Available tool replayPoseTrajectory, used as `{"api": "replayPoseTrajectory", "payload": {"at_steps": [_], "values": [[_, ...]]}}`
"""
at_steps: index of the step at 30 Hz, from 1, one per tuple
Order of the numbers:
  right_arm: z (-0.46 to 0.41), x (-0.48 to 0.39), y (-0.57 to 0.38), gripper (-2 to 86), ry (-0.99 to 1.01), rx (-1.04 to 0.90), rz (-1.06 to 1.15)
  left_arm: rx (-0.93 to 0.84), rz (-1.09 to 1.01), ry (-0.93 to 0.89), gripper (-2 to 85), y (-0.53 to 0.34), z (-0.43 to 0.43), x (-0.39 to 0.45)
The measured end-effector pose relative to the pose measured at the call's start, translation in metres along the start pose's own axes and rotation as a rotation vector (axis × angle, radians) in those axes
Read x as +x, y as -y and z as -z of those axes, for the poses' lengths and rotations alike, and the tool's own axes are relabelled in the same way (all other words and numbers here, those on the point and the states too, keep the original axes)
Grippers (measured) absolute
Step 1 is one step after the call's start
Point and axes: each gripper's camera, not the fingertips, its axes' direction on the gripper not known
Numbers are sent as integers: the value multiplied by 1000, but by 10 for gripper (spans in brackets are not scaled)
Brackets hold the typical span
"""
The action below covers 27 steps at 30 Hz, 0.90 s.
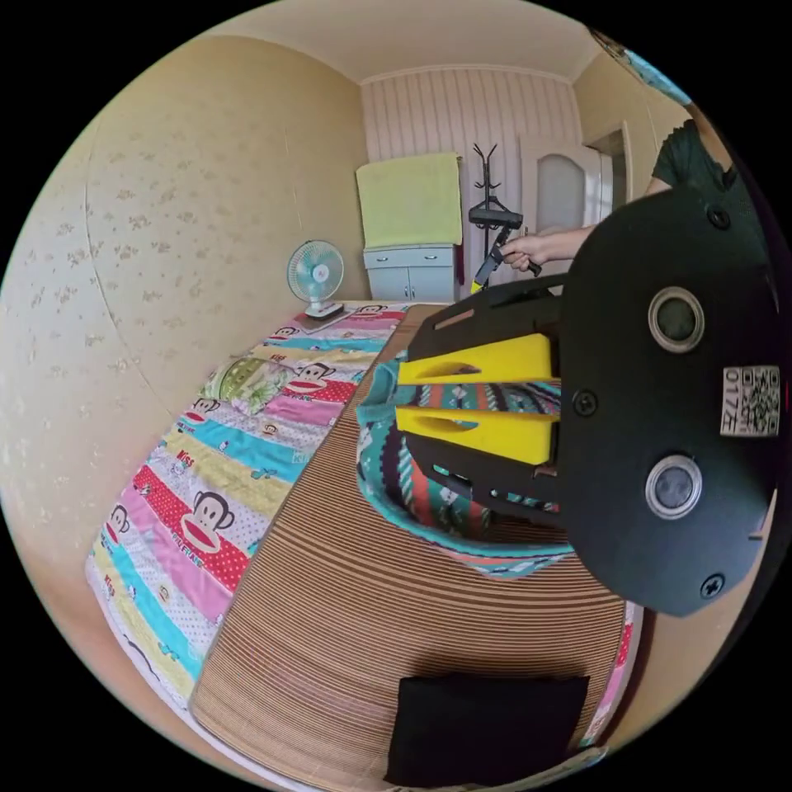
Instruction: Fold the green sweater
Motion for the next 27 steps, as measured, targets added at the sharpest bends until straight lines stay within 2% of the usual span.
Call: {"api": "replayPoseTrajectory", "payload": {"at_steps": [3, 5, 8, 11, 13, 15, 17, 18, 20, 22, 24, 25, 27], "values": [[-74, 25, -25, 85, 1, -173, 7, -136, 15, 169, 66, -58, -51, -40], [-115, 39, -47, 98, 90, -276, -1, -271, 36, 346, 84, -112, -90, -68], [-166, 49, -80, 118, 180, -402, 19, -339, 67, 426, 115, -172, -117, -93], [-210, 47, -99, 125, 105, -576, 107, -403, 64, 450, 132, -212, -139, -107], [-217, 49, -102, 105, -3, -585, 154, -474, 78, 486, 132, -231, -156, -118], [-211, 57, -93, 74, -50, -655, 254, -537, 98, 549, 113, -247, -167, -131], [-191, 76, -87, 48, 33, -666, 273, -569, 200, 623, 19, -261, -147, -155], [-171, 95, -83, 42, 152, -658, 267, -567, 232, 567, 13, -264, -136, -163], [-125, 131, -78, 34, 373, -571, 256, -488, 360, 165, 0, -276, -69, -199], [-67, 178, -72, 30, 563, -396, 208, -339, 312, -56, -4, -280, 3, -212], [11, 257, -70, 27, 717, -140, 51, -170, 239, -154, -7, -283, 93, -222], [30, 276, -73, 26, 735, -63, 9, -39, 225, -186, -8, -288, 158, -232], [102, 344, -95, 22, 691, 252, -102, 249, 220, -258, -8, -308, 262, -253]]}}
